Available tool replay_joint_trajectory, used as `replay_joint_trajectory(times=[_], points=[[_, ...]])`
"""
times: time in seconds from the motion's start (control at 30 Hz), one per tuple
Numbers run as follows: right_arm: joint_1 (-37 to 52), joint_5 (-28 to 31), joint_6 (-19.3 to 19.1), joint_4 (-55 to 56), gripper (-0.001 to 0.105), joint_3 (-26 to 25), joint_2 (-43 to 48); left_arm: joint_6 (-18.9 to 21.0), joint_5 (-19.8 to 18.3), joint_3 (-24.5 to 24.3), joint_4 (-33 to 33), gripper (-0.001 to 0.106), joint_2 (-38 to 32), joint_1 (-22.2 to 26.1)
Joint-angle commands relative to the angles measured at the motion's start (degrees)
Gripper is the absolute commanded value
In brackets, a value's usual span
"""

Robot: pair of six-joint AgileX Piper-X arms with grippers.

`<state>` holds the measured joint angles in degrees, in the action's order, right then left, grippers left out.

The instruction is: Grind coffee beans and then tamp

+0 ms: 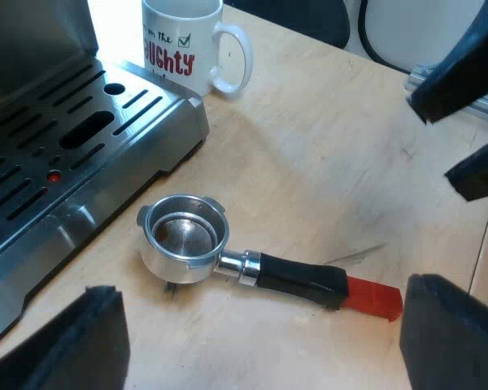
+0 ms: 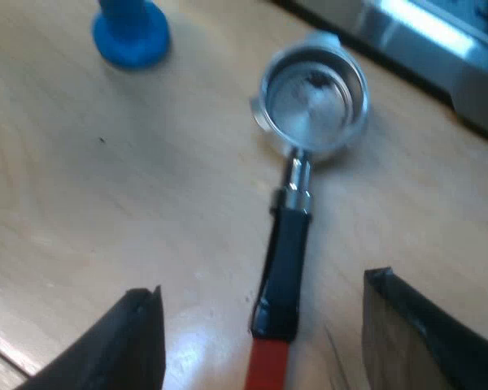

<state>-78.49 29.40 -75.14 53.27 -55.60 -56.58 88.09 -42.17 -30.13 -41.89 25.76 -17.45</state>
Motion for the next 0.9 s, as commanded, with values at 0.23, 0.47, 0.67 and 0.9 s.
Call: replay_joint_trajectory(times=[0.23,0.47,0.67,0.9], points=[[0.0,2.9,-7.2,-11.2,0.056,-0.5,1.0,0.0,0.3,-0.1,0.1,0.07,-0.4,-0.1],[0.0,2.9,-9.3,-15.1,0.065,-0.5,1.0,0.0,1.9,-0.1,0.1,0.07,-0.4,-0.1],[0.0,2.9,-9.5,-15.0,0.065,-0.5,1.0,0.0,9.5,-0.1,0.1,0.07,-0.4,-0.1],[0.0,2.4,-9.6,-15.3,0.065,-0.5,1.0,0.0,13.3,0.9,0.8,0.07,2.3,-0.1]])
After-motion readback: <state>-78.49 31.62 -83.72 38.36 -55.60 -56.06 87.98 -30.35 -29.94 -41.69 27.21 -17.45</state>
